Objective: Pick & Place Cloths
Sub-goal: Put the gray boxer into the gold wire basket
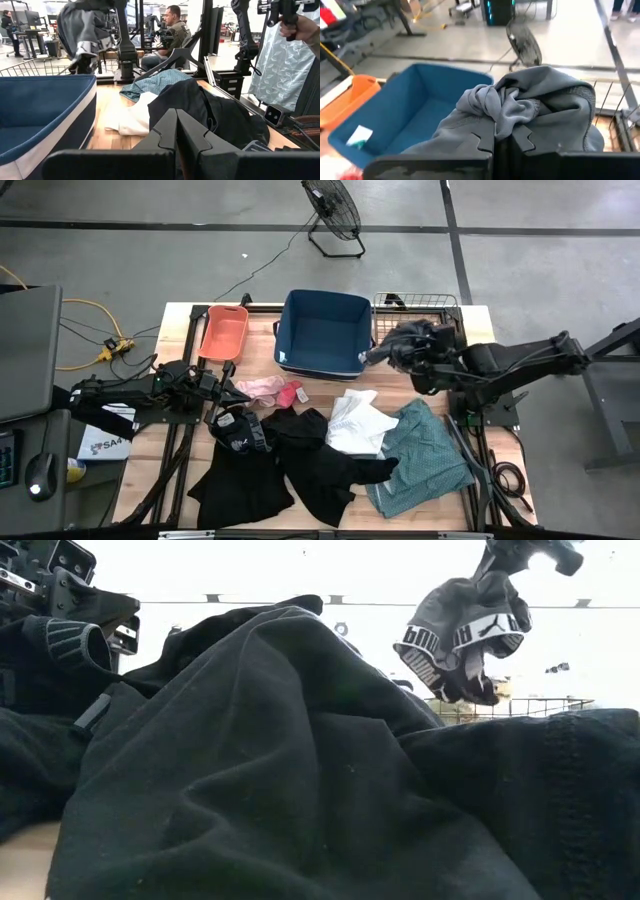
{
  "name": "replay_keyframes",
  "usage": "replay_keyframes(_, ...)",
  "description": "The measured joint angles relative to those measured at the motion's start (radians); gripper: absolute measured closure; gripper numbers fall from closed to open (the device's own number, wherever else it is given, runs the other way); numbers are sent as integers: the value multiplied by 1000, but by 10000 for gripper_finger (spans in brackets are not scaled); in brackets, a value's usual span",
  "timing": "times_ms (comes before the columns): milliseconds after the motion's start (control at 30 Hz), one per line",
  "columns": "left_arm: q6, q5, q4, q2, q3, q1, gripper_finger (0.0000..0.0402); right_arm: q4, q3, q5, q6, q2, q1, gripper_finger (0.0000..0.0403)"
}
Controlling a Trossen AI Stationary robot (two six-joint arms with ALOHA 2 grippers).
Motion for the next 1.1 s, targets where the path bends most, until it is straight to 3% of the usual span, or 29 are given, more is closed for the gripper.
replay_keyframes(367, 0, 0, 0, 0, 0, 0, 400, 13, 0, 119, -90, -48, -102, 399)
replay_keyframes(667, 0, 0, 0, 0, 0, 0, 400, 13, 0, 129, -185, -50, -250, 399)
replay_keyframes(833, 0, 0, 0, 0, 0, 0, 400, 12, 1, 65, -322, -37, -376, 399)
replay_keyframes(1100, 0, 0, 0, 0, 0, 0, 400, 8, 1, -122, -441, 13, -580, 399)
